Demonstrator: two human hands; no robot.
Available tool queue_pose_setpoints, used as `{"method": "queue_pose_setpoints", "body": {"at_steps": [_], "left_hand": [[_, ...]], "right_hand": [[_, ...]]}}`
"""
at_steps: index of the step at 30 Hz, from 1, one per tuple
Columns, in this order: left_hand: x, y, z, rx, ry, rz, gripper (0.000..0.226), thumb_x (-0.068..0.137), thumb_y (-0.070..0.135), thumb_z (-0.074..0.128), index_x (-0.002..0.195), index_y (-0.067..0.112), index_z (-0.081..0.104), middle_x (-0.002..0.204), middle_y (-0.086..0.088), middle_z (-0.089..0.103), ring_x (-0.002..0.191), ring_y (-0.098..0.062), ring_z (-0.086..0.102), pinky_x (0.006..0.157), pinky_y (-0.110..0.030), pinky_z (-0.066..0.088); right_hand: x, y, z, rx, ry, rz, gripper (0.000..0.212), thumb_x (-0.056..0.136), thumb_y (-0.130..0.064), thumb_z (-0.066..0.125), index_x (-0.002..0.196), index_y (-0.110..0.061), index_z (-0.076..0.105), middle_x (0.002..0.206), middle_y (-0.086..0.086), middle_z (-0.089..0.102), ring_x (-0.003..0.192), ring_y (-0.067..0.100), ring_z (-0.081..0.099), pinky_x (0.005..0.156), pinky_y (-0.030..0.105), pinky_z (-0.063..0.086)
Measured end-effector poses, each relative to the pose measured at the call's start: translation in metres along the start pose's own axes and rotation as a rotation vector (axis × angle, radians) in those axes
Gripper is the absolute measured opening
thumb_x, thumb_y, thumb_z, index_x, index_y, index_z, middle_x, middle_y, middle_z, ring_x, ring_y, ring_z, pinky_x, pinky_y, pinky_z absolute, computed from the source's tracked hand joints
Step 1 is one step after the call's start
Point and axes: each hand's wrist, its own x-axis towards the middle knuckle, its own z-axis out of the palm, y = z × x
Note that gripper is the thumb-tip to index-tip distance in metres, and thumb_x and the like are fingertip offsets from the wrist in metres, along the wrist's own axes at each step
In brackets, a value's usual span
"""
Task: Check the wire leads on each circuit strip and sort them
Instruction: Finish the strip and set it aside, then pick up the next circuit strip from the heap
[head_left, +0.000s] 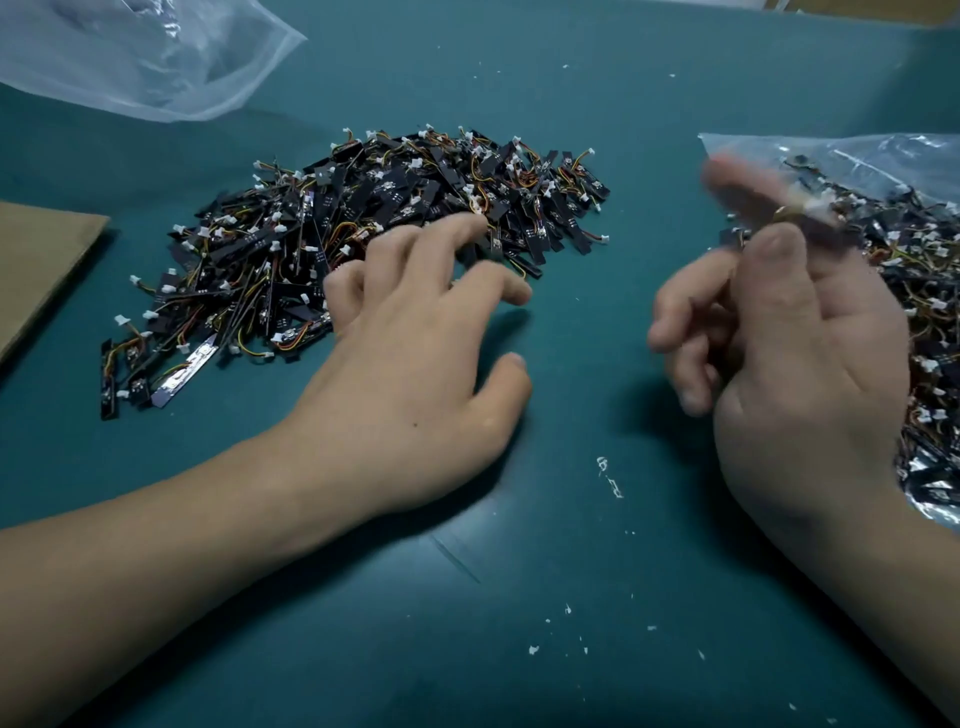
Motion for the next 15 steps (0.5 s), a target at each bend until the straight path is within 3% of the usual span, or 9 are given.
{"method": "queue_pose_setpoints", "body": {"at_steps": [5, 8, 10, 13, 15], "left_hand": [[-0.0029, 0.0007, 0.0002, 0.133, -0.017, 0.048, 0.04, 0.089, 0.046, 0.044, 0.125, 0.034, 0.058, 0.136, 0.02, 0.051, 0.128, -0.017, 0.036, 0.094, -0.038, 0.016], [-0.0027, 0.0006, 0.0001, 0.147, -0.019, 0.063, 0.037, 0.09, 0.044, 0.045, 0.123, 0.034, 0.059, 0.132, 0.021, 0.052, 0.125, -0.017, 0.038, 0.09, -0.036, 0.015], [-0.0025, 0.0009, -0.0003, 0.147, -0.02, 0.07, 0.035, 0.091, 0.045, 0.047, 0.122, 0.034, 0.06, 0.132, 0.021, 0.052, 0.123, -0.016, 0.037, 0.088, -0.035, 0.014], [-0.0032, 0.0008, 0.0, 0.145, -0.022, 0.075, 0.034, 0.092, 0.047, 0.048, 0.122, 0.034, 0.061, 0.132, 0.019, 0.052, 0.124, -0.016, 0.036, 0.091, -0.036, 0.015], [-0.0036, 0.0009, -0.0004, 0.15, -0.023, 0.069, 0.035, 0.092, 0.047, 0.048, 0.122, 0.035, 0.06, 0.132, 0.018, 0.052, 0.126, -0.016, 0.036, 0.091, -0.034, 0.013]], "right_hand": [[-0.0053, -0.0033, 0.0012, -0.04, -0.051, -0.024, 0.031, 0.108, -0.028, 0.038, 0.097, -0.021, 0.067, 0.057, 0.005, 0.053, 0.044, 0.009, 0.044, 0.043, 0.018, 0.033], [-0.0061, -0.0045, 0.0011, -0.131, -0.212, -0.055, 0.031, 0.105, -0.026, 0.045, 0.091, -0.026, 0.073, 0.068, -0.004, 0.062, 0.057, 0.013, 0.057, 0.054, 0.022, 0.041], [-0.006, -0.0059, 0.0024, -0.259, -0.361, -0.109, 0.03, 0.103, -0.023, 0.05, 0.084, -0.034, 0.071, 0.077, 0.0, 0.071, 0.066, 0.014, 0.064, 0.06, 0.026, 0.046], [-0.0067, -0.0048, 0.0025, -0.403, -0.469, -0.067, 0.036, 0.103, -0.033, 0.053, 0.08, -0.02, 0.076, 0.066, 0.002, 0.071, 0.054, 0.015, 0.062, 0.051, 0.031, 0.047], [-0.0071, -0.0045, 0.0018, -0.403, -0.502, 0.0, 0.04, 0.105, -0.038, 0.047, 0.078, -0.021, 0.071, 0.063, -0.005, 0.07, 0.049, 0.012, 0.06, 0.049, 0.023, 0.045]]}}
